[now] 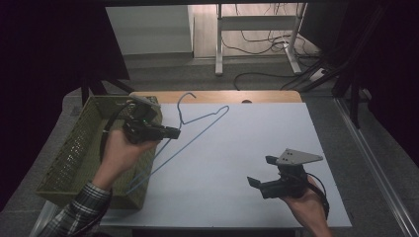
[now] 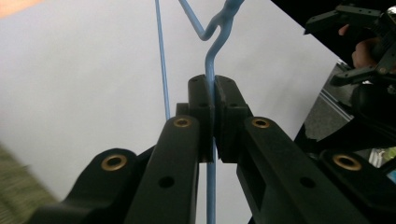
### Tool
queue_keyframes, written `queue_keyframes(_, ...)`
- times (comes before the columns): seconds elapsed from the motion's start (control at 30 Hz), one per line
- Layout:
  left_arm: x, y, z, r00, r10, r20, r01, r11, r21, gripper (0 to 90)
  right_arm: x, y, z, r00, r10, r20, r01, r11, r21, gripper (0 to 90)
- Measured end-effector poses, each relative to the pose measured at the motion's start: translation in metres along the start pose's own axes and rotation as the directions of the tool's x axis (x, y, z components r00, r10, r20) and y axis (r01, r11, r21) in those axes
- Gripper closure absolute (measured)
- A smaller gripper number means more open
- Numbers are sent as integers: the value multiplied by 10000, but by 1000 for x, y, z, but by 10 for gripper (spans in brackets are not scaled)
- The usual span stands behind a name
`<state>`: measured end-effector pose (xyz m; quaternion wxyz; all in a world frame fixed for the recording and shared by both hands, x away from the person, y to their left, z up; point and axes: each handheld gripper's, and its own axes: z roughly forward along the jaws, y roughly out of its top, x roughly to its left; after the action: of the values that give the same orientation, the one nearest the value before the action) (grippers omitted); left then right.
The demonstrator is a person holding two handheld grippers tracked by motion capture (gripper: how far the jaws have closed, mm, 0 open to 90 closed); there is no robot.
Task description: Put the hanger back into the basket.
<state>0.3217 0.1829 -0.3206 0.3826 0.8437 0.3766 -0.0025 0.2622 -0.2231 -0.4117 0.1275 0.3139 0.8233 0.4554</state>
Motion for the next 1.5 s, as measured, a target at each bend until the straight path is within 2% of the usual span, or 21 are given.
queue_keyframes(0.3,33,-16,-46,9962,-226,-839,206,9995,-247,874,-15,-16,-12,9979,509,392,-510,9987,36,55)
queue_keyframes(0.4,45,-24,-59,9941,-389,-1012,350,9986,-401,874,-17,-19,-13,9973,590,430,-593,9982,62,52)
queue_keyframes(0.43,45,-24,-59,9941,-389,-1012,350,9986,-401,875,-18,-20,-13,9972,611,435,-615,9981,80,51)
queue_keyframes(0.47,53,-29,-67,9927,-466,-1112,417,9981,-453,875,-19,-21,-12,9971,608,456,-614,9980,113,44)
queue_keyframes(0.63,75,-43,-85,9871,-732,-1424,652,9961,-599,874,-20,-24,-13,9962,612,616,-624,9979,181,32)
queue_keyframes(0.67,75,-43,-85,9871,-732,-1424,652,9961,-599,875,-21,-25,-13,9959,641,638,-656,9976,215,32)
queue_keyframes(0.7,82,-49,-90,9852,-817,-1509,722,9951,-671,875,-21,-26,-14,9957,642,666,-657,9976,205,32)
queue_keyframes(0.8,94,-60,-98,9804,-979,-1711,864,9935,-734,875,-23,-28,-14,9951,675,722,-691,9974,208,32)
queue_keyframes(1.0,117,-81,-109,9721,-1150,-2046,1034,9924,-666,875,-25,-30,-14,9939,735,823,-760,9967,268,32)
queue_keyframes(1.17,131,-95,-113,9695,-1209,-2132,1073,9914,-744,874,-26,-31,-13,9933,737,886,-771,9964,349,33)
queue_keyframes(1.3,144,-105,-109,9687,-1296,-2119,1159,9904,-759,875,-26,-32,-12,9933,708,914,-751,9962,445,33)
queue_keyframes(1.5,163,-121,-94,9679,-1458,-2046,1327,9882,-766,875,-26,-33,-11,9931,694,942,-746,9958,530,34)
